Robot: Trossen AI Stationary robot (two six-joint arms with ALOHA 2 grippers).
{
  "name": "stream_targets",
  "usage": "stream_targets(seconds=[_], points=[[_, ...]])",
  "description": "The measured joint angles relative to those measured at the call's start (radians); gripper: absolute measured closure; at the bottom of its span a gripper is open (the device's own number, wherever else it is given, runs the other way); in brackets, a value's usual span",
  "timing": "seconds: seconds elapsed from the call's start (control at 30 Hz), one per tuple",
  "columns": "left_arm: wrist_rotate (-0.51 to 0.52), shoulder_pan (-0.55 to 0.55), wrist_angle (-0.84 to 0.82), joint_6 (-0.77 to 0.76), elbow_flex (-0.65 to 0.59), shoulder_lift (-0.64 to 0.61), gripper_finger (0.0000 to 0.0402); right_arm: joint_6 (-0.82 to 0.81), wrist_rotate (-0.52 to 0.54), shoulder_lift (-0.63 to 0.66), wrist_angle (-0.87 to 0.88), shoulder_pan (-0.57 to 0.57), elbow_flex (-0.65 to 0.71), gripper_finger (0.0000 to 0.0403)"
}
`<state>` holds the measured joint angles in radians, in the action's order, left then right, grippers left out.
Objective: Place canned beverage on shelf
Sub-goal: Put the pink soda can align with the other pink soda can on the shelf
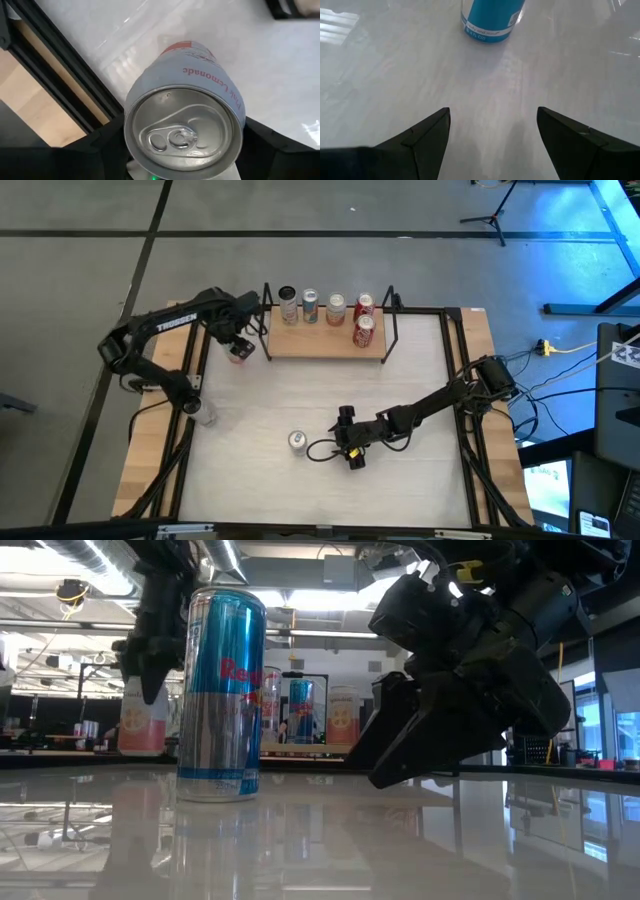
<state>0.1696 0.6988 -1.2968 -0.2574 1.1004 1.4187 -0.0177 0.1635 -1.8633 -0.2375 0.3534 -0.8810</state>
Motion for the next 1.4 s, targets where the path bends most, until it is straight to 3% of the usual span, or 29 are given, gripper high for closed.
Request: stream_targets(seconds=[0.4, 0.63, 0.87, 1.1, 1.4], points=[[-0.049, -0.305, -0.097, -0.140, 0.001, -0.219, 0.0140, -0.001, 0.000, 0.001, 0.000, 0.000, 0.000, 0.0109], [-0.033, -0.533, -0.058, -0.291, 0.001, -0.253, 0.0140, -0.002, 0.000, 0.003, 0.022, 0.000, 0.000, 0.0109], [0.049, -0.718, 0.056, -0.368, 0.002, -0.225, 0.0140, -0.058, 0.000, 0.079, 0.183, 0.000, -0.001, 0.0109], [0.081, -0.787, 0.242, -0.319, 0.002, -0.132, 0.0140, -0.135, -0.010, 0.159, 0.383, 0.042, 0.000, 0.0109], [0.078, -0.811, 0.435, -0.188, 0.002, 0.047, 0.0140, -0.135, -0.010, 0.205, 0.475, 0.060, 0.009, 0.0109]])
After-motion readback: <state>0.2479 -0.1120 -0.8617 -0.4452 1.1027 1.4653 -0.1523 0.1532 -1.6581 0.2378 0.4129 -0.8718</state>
